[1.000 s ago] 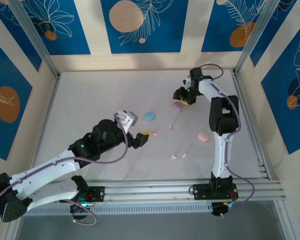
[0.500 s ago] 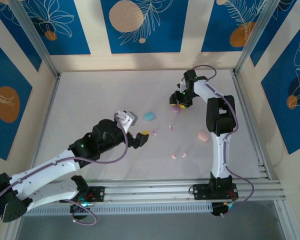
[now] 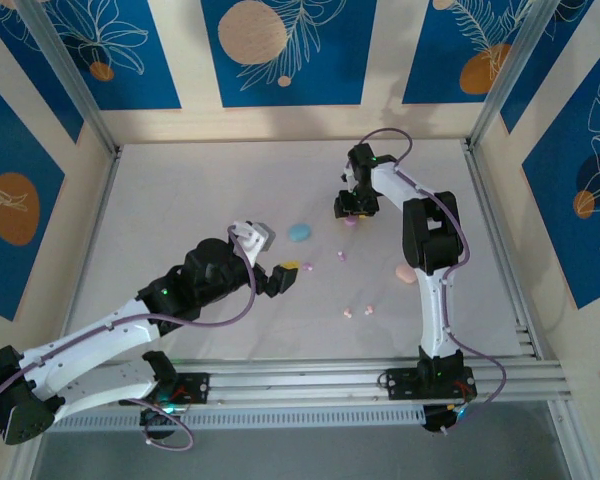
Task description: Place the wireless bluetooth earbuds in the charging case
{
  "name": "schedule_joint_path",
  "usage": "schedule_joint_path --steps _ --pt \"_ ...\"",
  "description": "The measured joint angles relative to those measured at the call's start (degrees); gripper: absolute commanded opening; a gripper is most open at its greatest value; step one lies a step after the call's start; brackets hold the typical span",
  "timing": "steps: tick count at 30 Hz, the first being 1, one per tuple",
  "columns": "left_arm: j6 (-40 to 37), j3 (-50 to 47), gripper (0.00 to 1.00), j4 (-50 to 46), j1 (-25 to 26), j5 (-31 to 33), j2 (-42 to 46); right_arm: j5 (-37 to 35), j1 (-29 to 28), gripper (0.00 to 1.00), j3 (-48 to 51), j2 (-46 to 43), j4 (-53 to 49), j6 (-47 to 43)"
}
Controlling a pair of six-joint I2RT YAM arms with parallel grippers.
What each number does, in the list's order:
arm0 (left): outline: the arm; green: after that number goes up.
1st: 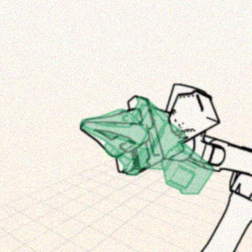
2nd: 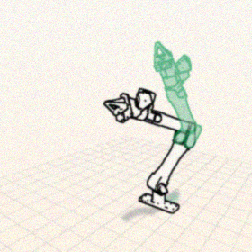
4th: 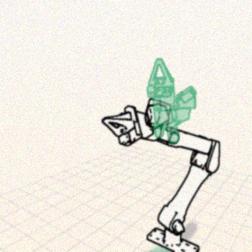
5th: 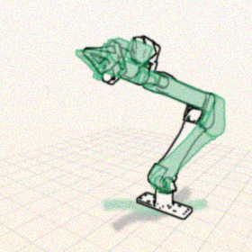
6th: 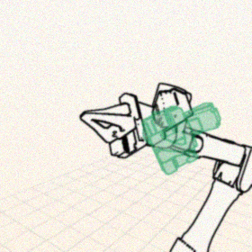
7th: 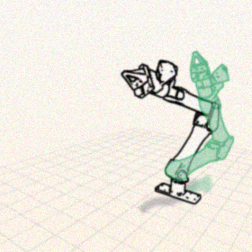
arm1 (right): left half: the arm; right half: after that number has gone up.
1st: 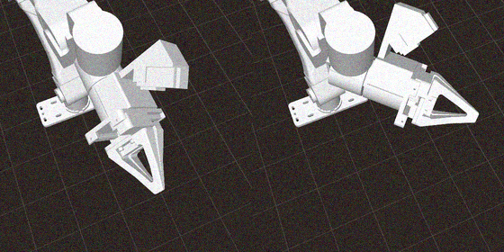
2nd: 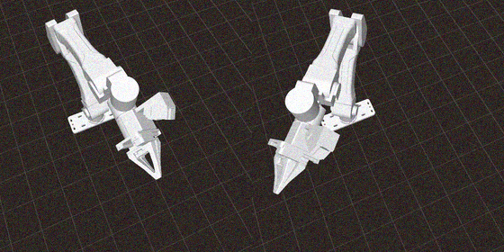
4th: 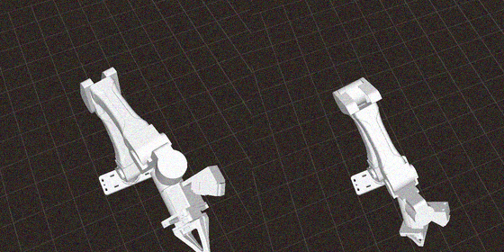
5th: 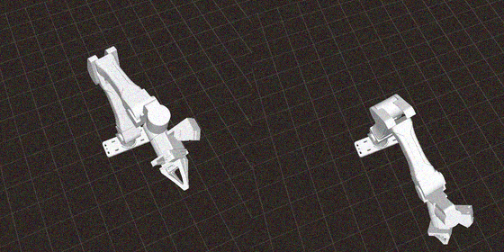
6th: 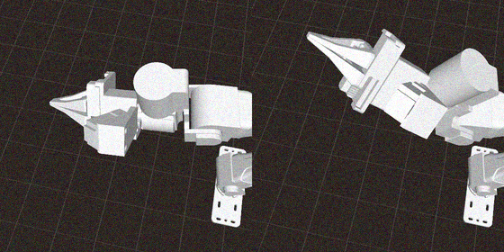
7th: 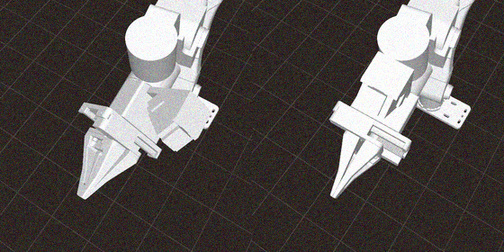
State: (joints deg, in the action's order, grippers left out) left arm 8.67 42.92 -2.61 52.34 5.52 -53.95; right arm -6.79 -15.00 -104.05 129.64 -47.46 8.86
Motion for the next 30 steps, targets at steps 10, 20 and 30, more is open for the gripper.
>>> schedule_joint_path --steps 10,20,30 --pt "0.3 0.0 1.00 0.0 0.0 0.0 0.0 -2.6 -1.1 0.42 -0.7 0.7 -0.8 -1.9" --pt "4.6 1.8 1.00 -2.2 -1.4 0.6 0.6 -1.5 -2.6 0.32 8.9 -7.5 2.8 -1.5" --pt "16.1 3.6 0.95 -2.1 -11.4 -6.8 0.5 11.2 -8.3 0.30 40.2 -54.2 27.2 -6.9"
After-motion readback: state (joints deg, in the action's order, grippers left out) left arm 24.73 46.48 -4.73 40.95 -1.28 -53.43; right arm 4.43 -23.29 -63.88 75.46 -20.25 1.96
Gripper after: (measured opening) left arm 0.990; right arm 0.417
